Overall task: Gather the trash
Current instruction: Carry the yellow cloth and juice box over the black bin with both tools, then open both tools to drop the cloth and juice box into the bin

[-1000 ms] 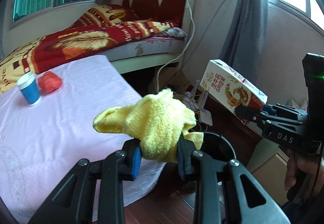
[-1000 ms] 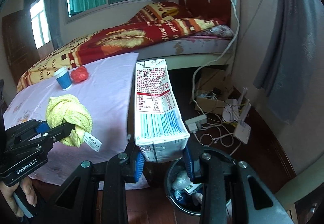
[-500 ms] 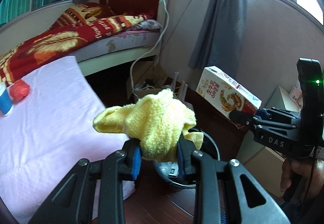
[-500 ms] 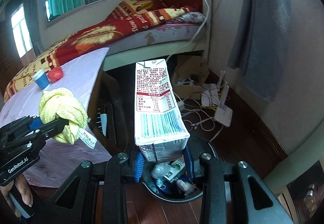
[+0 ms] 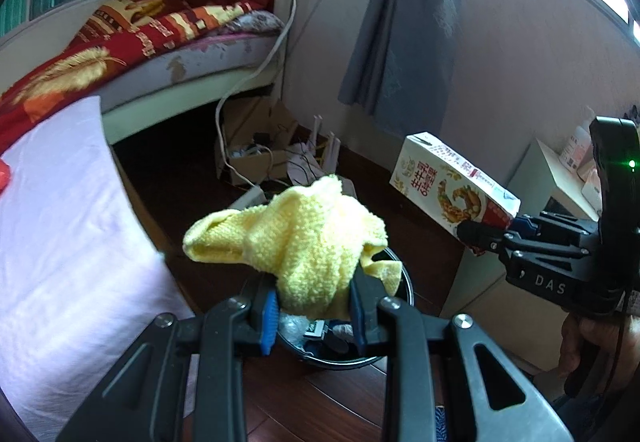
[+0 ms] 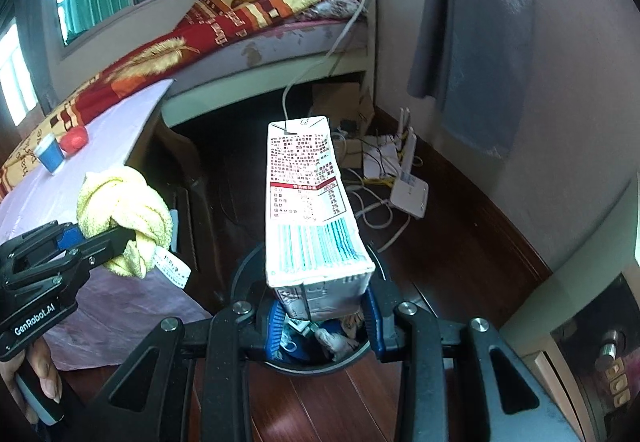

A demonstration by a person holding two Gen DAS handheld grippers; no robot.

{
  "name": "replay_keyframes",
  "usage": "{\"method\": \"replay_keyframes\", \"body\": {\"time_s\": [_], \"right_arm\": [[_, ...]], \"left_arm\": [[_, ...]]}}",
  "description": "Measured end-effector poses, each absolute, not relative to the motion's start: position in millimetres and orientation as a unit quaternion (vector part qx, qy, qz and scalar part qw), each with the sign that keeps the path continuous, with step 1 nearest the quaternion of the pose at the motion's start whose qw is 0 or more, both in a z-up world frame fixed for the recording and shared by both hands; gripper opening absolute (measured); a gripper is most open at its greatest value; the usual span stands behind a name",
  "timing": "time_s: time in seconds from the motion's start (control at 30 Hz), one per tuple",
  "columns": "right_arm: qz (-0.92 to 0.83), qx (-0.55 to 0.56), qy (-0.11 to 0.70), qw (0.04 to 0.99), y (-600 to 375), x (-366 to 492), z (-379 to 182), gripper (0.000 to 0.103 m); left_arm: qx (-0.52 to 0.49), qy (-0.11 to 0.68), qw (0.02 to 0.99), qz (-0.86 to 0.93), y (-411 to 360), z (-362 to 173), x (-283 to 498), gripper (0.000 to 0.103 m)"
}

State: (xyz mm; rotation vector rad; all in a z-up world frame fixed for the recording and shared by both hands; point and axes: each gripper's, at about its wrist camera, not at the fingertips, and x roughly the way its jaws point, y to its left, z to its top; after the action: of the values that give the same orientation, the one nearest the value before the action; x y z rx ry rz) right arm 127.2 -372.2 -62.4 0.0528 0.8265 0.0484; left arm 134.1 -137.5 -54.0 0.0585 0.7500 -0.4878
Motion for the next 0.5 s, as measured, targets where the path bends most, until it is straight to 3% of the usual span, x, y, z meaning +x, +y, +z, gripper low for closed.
{"method": "replay_keyframes", "body": {"time_s": [0.5], "right_arm": [[0.040, 0.005, 0.516, 0.855, -379.4, 158.5, -173.3, 0.036]], "left_arm": [[0.053, 0.457, 0.853, -0.245, -169.9, -141.8, 175.8, 0.030]]}}
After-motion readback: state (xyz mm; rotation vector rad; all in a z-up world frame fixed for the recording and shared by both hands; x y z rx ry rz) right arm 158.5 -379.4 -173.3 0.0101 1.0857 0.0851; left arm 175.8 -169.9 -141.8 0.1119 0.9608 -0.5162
